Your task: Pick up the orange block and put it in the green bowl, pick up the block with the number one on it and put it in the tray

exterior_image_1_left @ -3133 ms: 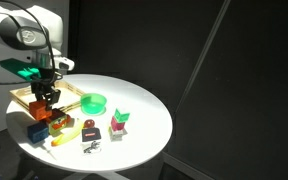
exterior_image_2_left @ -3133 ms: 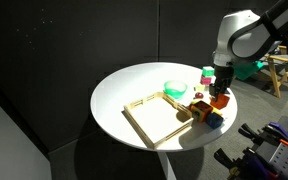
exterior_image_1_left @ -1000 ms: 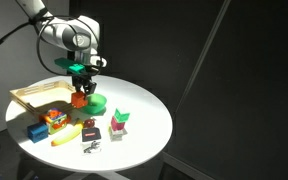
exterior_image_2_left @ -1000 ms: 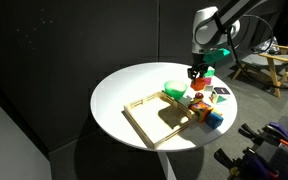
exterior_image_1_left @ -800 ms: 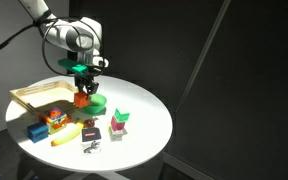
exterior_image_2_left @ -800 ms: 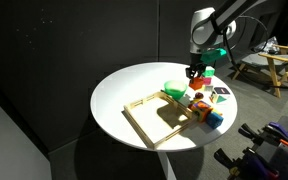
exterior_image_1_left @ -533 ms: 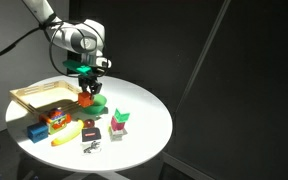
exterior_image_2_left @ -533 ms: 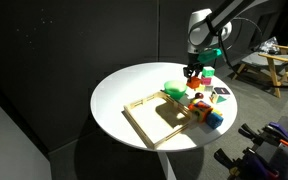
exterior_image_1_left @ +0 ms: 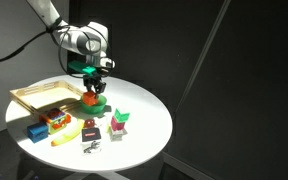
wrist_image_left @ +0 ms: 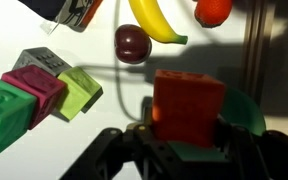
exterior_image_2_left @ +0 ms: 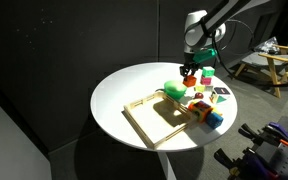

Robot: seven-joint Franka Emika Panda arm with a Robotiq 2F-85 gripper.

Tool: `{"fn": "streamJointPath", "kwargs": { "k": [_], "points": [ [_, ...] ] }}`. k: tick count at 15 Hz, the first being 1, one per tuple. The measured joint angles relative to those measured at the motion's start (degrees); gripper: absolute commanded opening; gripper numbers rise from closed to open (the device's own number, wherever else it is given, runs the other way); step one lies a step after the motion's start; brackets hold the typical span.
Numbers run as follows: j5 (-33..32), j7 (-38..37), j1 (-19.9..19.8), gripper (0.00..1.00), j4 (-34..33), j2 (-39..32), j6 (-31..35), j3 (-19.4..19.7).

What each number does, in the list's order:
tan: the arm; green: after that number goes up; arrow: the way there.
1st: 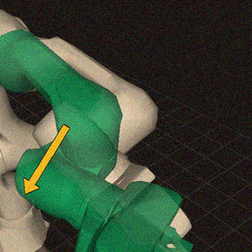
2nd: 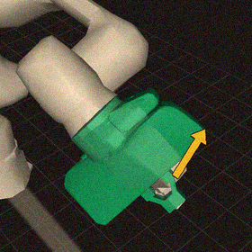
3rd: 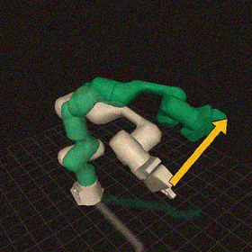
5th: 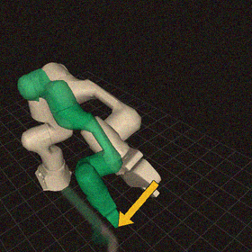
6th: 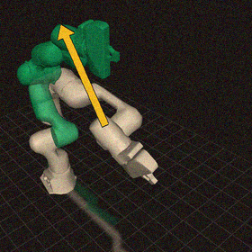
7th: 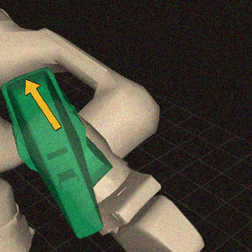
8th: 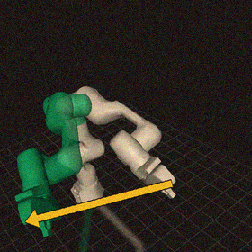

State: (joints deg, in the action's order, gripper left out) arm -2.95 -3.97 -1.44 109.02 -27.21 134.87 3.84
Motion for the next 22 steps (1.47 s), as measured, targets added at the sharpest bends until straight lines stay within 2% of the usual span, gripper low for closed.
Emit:
{"fn": "streamJointPath", "kwargs": {
  "k": [10,21,22],
  "points": [
    [-3.3,-0.5,1.2,0.3,-5.3,-4.4,-0.2,1.1],
    [-4.5,-1.3,3.4,0.3,-8.3,-5.7,-1.8,1.6],
    [-4.5,-1.3,3.5,0.8,-8.4,-5.7,-2.0,1.6]
  ]
}}
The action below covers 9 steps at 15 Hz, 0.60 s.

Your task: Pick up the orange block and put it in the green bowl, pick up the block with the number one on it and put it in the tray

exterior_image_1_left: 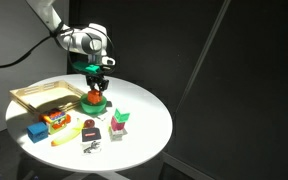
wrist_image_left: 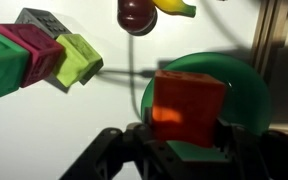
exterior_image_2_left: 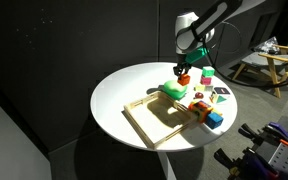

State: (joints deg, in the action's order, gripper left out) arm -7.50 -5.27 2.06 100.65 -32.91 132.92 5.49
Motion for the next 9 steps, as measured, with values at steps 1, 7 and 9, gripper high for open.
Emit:
{"fn": "streamJointPath", "kwargs": {
  "k": [1,7,9],
  "points": [
    [0.0,0.0,0.1,0.81,0.0,0.0,-0.1,0.0],
    [0.0,-0.2,0.1,1.0,-0.1,0.0,-0.1,0.1],
    [0.0,-0.2,0.1,1.0,-0.1,0.0,-0.1,0.2]
  ]
}}
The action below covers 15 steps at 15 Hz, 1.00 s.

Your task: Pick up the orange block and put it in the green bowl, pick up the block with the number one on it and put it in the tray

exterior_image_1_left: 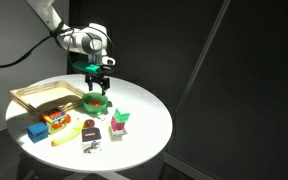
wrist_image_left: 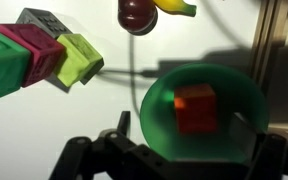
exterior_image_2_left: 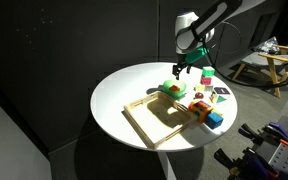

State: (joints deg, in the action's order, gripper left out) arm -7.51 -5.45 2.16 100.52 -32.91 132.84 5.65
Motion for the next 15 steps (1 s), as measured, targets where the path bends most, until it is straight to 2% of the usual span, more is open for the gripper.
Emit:
{"fn": "streamJointPath", "kwargs": {
  "k": [7,15],
  "points": [
    [0.7,-0.1,-0.5,1.0,0.1,1.1,-1.6,0.0],
    [1.8,-0.1,-1.3,1.0,2.7,6.3,-3.5,-0.2]
  ]
}}
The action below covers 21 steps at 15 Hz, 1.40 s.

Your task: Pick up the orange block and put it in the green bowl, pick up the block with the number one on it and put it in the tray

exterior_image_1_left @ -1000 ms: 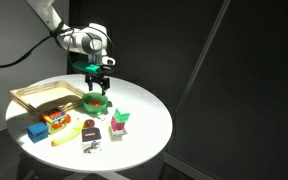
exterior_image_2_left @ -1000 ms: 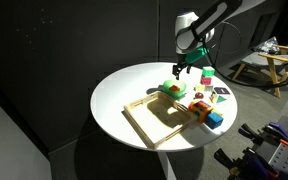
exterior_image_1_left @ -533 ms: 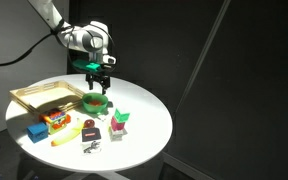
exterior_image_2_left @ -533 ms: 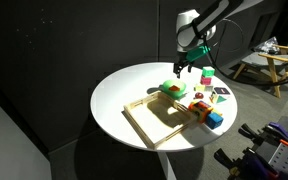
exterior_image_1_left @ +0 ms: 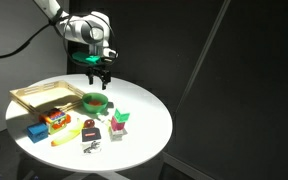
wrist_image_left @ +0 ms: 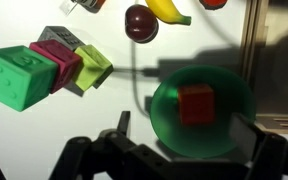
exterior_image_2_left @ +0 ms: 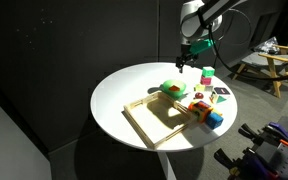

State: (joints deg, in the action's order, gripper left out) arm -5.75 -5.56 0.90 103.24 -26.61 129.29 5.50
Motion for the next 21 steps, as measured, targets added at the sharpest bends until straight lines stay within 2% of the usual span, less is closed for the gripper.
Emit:
{"fn": "streamJointPath", "kwargs": {
  "k": [11,21],
  "points": [
    [0.2,1.8,-1.9,1.0,8.8,10.9,-5.4,-0.1],
    [2.5,10.3,-6.5,1.0,18.0,18.9,-6.0,0.4]
  ]
}}
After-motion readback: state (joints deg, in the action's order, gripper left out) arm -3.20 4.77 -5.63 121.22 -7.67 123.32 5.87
